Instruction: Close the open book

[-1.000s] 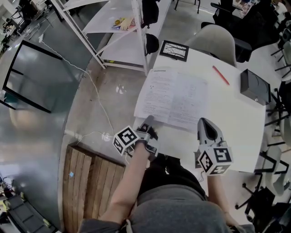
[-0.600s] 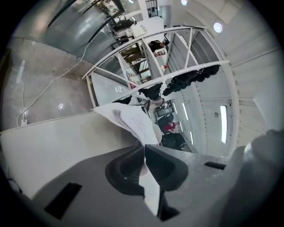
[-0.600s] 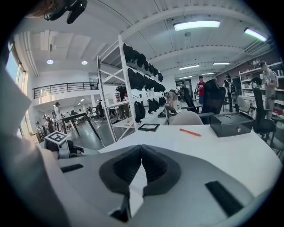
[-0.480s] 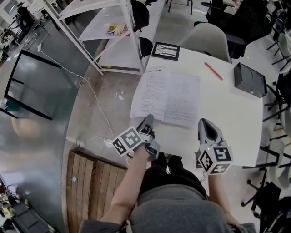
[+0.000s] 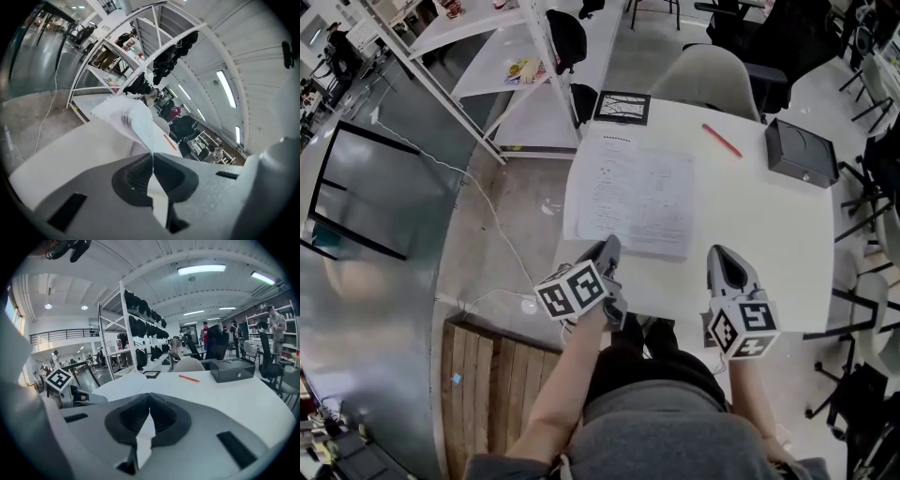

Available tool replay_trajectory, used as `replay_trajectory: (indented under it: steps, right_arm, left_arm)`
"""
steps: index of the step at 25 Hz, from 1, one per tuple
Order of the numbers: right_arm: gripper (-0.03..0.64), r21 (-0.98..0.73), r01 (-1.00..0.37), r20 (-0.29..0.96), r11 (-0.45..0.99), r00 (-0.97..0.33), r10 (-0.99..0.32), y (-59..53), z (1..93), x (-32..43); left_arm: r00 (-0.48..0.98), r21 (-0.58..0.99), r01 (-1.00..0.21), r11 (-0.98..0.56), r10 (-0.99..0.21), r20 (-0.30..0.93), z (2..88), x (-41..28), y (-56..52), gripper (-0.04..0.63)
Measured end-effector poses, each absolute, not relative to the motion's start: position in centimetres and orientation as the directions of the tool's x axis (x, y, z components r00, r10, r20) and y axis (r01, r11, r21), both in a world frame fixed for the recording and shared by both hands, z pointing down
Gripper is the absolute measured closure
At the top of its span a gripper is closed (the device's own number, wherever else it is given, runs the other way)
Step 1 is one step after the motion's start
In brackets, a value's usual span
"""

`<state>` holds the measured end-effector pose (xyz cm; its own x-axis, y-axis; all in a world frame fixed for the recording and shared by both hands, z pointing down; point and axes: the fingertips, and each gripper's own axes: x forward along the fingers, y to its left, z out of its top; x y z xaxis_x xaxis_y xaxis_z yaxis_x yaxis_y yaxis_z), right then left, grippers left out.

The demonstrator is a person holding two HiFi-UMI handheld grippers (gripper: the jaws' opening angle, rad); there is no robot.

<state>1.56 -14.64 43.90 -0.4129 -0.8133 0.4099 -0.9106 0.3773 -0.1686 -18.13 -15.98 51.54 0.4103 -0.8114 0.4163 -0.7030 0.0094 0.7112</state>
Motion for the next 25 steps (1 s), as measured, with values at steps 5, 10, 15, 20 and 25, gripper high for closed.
replay_trajectory:
  steps: [5, 10, 15, 20, 25]
  right_arm:
    - [0.613, -0.178, -0.915, 0.409, 0.361, -0.403, -0.819, -14.1, 44.0, 2.7]
    - [0.614, -0.186, -0.919, 0.41, 0.349, -0.395, -0.822, -13.8, 44.1, 3.7]
    - [0.614, -0.19, -0.923, 0.401, 0.334, -0.384, -0.832, -13.7, 43.9, 4.8]
    - [0.614, -0.194, -0.928, 0.398, 0.318, -0.371, -0.839, -13.6, 43.9, 5.8]
    - [0.614, -0.2, -0.929, 0.4, 0.312, -0.368, -0.839, -13.7, 44.0, 6.1]
  left_arm:
    - [0.404, 0.594, -0.803, -0.051, -0.779, 0.479, 51.6, -16.6, -16.0, 0.584]
    - [0.403, 0.491, -0.864, -0.112, -0.738, 0.541, 52.2, -14.9, -16.2, 0.584]
    - [0.399, 0.415, -0.896, -0.16, -0.7, 0.592, 53.2, -13.6, -16.3, 0.584]
    - [0.378, 0.326, -0.922, -0.209, -0.668, 0.641, 53.7, -12.7, -16.4, 0.584]
    - [0.359, 0.235, -0.932, -0.275, -0.625, 0.693, 54.3, -12.0, -16.4, 0.584]
